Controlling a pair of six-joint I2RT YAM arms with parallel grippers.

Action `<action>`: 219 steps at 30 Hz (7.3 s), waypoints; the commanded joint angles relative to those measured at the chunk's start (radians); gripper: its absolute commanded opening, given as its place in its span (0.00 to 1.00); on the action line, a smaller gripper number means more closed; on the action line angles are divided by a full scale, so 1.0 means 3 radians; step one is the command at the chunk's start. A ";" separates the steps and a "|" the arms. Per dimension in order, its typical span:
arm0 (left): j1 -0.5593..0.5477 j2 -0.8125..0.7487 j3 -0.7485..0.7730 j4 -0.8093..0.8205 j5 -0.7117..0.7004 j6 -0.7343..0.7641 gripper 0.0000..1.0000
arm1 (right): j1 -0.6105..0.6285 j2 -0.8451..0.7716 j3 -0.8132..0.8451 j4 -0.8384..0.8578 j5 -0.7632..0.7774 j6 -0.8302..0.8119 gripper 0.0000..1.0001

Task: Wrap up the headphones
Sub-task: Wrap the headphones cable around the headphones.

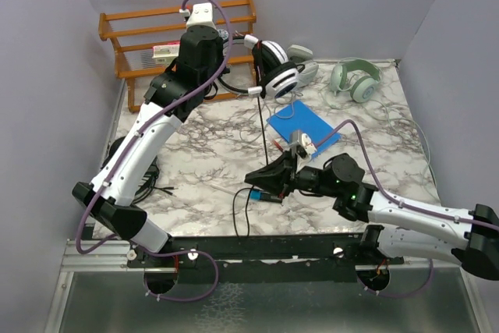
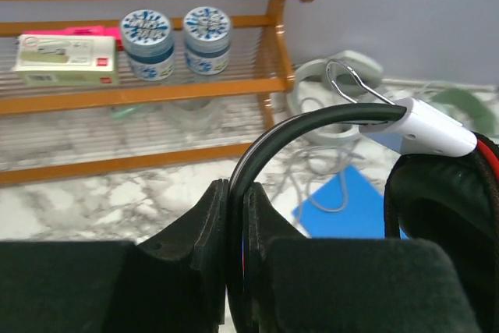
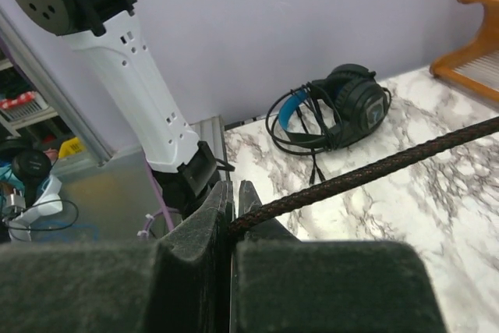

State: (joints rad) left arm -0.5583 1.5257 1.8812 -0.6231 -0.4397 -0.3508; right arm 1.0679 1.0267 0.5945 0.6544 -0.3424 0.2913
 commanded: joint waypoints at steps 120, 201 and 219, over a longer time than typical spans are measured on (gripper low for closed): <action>0.0853 -0.0086 -0.0194 0.0551 0.1574 -0.1119 0.00 | -0.0561 -0.0475 0.0467 -0.1202 -0.0469 0.0094 0.10; -0.0317 -0.0903 0.0001 -0.0256 0.2275 -0.1034 0.00 | -0.1320 -0.0288 -0.0363 0.0047 -0.0724 -0.0447 0.56; -0.0317 -0.0882 -0.0125 0.0052 0.2431 -0.1338 0.00 | -0.1319 -0.0258 0.0179 -0.1376 0.1981 -0.0288 0.57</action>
State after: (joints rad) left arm -0.6502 1.2736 1.8420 -0.7193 0.2295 -0.6678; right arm 0.6746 0.9245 0.5705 0.4393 -0.1890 0.2089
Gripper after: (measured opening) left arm 0.145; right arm 0.556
